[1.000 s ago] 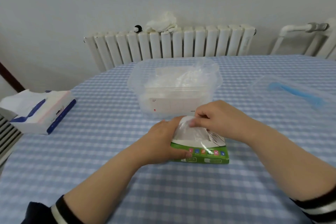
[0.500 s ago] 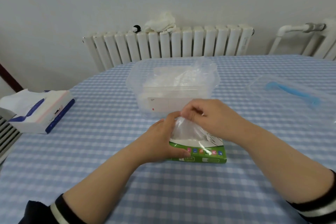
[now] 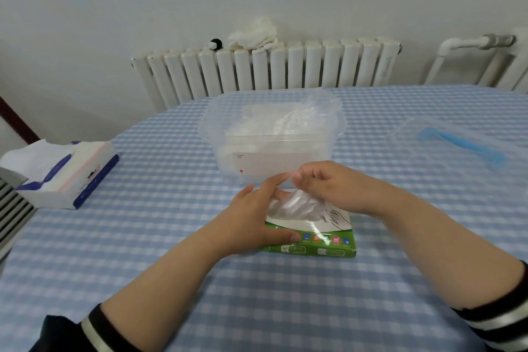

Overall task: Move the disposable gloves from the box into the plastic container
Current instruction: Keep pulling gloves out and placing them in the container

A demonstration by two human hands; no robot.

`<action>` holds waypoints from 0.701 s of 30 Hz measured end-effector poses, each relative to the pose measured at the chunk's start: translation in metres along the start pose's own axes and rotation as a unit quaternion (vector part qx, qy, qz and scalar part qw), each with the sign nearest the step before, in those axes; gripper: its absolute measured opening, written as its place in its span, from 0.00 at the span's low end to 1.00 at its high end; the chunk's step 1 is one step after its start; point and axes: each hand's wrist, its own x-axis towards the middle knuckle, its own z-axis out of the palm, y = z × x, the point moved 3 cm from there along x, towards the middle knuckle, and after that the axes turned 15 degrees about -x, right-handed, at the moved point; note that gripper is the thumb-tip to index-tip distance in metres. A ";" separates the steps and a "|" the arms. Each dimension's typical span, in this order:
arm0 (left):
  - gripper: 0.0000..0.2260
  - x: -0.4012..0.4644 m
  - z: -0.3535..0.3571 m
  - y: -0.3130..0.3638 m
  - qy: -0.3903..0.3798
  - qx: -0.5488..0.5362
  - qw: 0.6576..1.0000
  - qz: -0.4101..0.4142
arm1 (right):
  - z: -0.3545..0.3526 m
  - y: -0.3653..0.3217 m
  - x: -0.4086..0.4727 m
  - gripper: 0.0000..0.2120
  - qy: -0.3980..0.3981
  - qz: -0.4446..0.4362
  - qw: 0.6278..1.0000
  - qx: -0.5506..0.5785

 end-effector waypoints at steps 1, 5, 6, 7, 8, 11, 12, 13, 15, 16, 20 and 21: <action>0.43 0.000 0.000 0.000 0.000 -0.002 1.000 0.000 | 0.001 -0.001 0.000 0.31 0.009 0.020 0.999 -0.027; 0.43 -0.001 0.001 -0.001 -0.003 -0.004 1.000 0.001 | 0.006 0.001 -0.003 0.38 0.002 0.066 0.979 -0.192; 0.43 -0.001 0.001 0.000 -0.004 -0.001 1.000 0.002 | 0.006 -0.001 -0.005 0.34 -0.003 0.063 0.977 -0.206; 0.43 -0.001 0.002 -0.001 -0.005 0.002 1.000 0.001 | 0.004 -0.003 -0.006 0.29 -0.010 0.058 0.979 -0.195; 0.43 -0.001 0.002 -0.001 -0.005 0.005 1.000 0.001 | 0.003 -0.004 -0.007 0.22 -0.010 0.049 0.986 -0.161; 0.41 0.000 0.002 -0.001 -0.005 0.010 1.000 0.002 | -0.006 -0.010 -0.009 0.02 0.038 -0.002 0.999 0.011; 0.41 0.000 0.002 0.000 -0.005 0.011 1.000 0.004 | -0.009 -0.011 -0.008 0.02 0.065 -0.019 0.997 0.045; 0.41 0.001 0.002 0.000 -0.005 0.011 1.000 0.007 | -0.011 -0.010 -0.008 0.04 0.086 -0.030 0.993 0.074; 0.41 0.002 0.002 0.000 -0.005 0.012 1.000 0.014 | -0.010 -0.009 -0.007 0.07 0.104 -0.049 0.985 0.128; 0.42 0.002 0.003 0.001 -0.005 0.013 1.000 0.015 | -0.009 -0.010 -0.006 0.07 0.109 -0.052 0.981 0.150; 0.43 0.001 0.003 0.000 -0.004 0.015 1.000 0.009 | -0.020 -0.005 -0.007 0.04 0.157 -0.019 0.929 0.334; 0.43 0.001 0.003 0.000 -0.004 0.016 1.000 0.010 | -0.023 -0.005 -0.008 0.05 0.169 -0.010 0.926 0.337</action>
